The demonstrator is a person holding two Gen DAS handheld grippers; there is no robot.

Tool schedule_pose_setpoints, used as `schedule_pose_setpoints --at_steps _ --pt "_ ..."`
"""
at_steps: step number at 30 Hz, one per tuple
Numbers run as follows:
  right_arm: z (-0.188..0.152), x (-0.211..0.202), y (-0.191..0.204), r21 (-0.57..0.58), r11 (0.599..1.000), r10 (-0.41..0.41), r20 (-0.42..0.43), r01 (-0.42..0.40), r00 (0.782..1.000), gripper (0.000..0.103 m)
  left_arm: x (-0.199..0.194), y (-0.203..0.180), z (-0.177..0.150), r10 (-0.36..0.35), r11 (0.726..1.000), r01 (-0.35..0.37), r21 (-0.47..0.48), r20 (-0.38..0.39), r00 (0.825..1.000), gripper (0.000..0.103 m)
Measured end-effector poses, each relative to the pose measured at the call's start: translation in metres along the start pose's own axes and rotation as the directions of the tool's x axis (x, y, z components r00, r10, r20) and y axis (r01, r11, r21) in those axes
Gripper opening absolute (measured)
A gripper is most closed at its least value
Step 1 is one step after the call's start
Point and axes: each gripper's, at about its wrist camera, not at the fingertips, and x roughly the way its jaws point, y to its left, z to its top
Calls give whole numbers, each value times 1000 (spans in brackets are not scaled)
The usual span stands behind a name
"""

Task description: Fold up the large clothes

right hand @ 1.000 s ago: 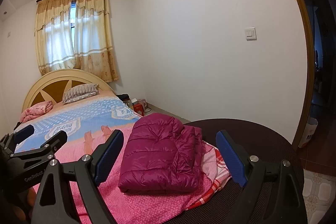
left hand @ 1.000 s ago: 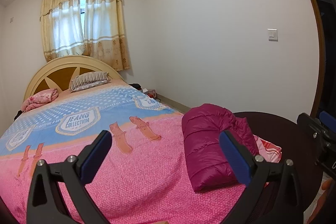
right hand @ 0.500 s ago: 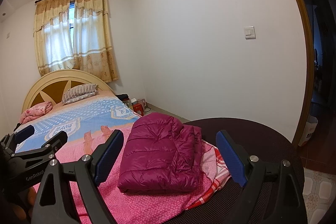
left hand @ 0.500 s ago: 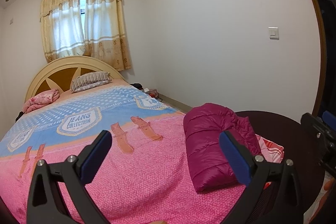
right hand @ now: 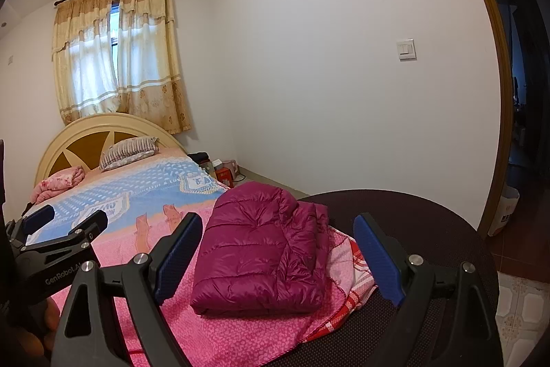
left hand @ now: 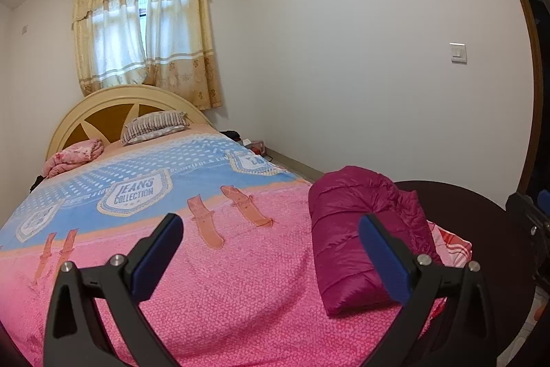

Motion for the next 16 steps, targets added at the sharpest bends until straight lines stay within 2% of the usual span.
schedule_pose_setpoints --at_steps 3,16 --pt "-1 0 1 -2 1000 1 -5 -1 1000 90 -2 0 -1 -17 1000 17 0 5 1000 103" --pt "-4 4 1 9 1000 8 -22 -8 1000 90 4 1 -2 -12 1000 12 -1 -29 1000 103"
